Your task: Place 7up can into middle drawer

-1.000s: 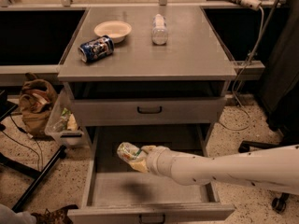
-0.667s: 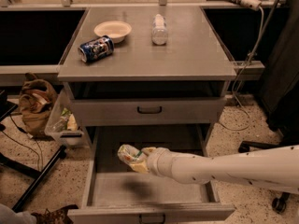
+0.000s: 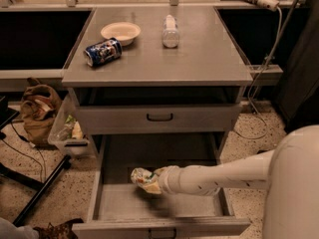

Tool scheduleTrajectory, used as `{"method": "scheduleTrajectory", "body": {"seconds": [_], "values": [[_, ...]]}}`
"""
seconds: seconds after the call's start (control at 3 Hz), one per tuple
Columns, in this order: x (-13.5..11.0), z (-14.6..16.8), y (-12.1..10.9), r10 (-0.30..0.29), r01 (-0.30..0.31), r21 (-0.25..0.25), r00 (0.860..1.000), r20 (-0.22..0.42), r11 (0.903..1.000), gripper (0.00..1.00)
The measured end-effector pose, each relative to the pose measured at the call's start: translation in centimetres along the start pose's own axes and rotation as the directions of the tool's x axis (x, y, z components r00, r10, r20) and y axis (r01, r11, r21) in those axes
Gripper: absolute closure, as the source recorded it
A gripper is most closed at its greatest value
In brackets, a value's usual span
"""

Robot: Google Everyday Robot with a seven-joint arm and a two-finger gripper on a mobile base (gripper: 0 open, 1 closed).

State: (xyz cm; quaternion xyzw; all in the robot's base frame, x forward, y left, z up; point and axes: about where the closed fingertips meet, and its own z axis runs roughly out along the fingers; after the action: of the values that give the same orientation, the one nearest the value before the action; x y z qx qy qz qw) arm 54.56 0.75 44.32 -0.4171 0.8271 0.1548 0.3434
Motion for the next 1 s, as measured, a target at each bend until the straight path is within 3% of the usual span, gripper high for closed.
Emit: {"method": "scheduleTrajectory", "body": {"seconds": [0.67, 1.0], "values": [[3.7, 2.6, -0.2, 0.012, -0.013, -0.016, 0.997, -0.074, 0.9998, 1.0], [5.1, 4.0, 0.2, 0.053, -0.057, -0.055, 0.996, -0.072, 0.9969, 1.0]]}}
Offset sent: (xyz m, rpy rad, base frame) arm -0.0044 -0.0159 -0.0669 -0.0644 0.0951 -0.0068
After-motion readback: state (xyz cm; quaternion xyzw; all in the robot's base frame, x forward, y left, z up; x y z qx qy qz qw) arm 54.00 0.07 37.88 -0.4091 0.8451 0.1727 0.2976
